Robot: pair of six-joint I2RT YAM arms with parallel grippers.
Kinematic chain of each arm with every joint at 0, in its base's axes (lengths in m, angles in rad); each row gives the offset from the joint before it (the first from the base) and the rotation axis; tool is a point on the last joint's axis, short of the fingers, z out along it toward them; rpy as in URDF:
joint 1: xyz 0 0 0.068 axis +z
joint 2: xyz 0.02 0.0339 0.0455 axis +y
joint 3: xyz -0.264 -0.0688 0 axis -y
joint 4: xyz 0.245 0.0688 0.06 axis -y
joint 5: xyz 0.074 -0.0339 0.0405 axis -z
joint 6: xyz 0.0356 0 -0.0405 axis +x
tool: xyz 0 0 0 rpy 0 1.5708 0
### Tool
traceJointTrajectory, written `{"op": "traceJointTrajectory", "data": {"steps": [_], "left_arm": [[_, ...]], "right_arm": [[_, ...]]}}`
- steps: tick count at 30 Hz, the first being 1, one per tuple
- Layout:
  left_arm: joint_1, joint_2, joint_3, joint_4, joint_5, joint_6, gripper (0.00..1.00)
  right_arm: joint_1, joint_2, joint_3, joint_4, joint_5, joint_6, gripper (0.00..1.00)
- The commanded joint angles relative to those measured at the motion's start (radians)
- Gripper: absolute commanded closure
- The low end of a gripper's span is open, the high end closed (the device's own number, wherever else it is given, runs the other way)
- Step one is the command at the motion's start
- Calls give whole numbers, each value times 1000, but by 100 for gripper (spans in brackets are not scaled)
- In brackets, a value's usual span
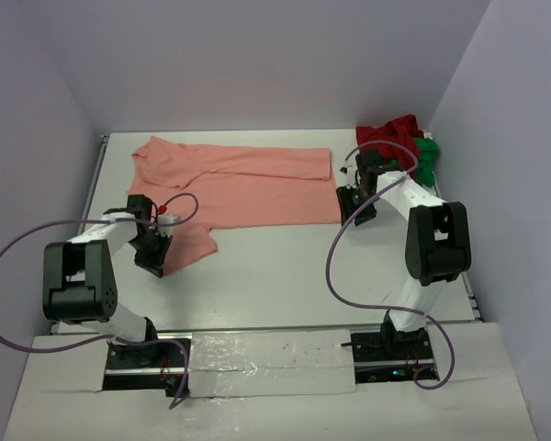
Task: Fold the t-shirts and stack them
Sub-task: Fold the tshirt
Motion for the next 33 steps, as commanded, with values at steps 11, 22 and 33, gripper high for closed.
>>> {"op": "traceJointTrajectory", "data": {"steps": [11,22,33], "left_arm": [[-11,-44,-7,38,13,-2,100],[-11,-59,6,20,20,-1,100],[-10,-69,3,23,15,-1,100]], "right_arm": [[27,38,38,191,20,83,47],[28,72,13,171,46,108,49],[27,49,-22,205,25,114,53]]}}
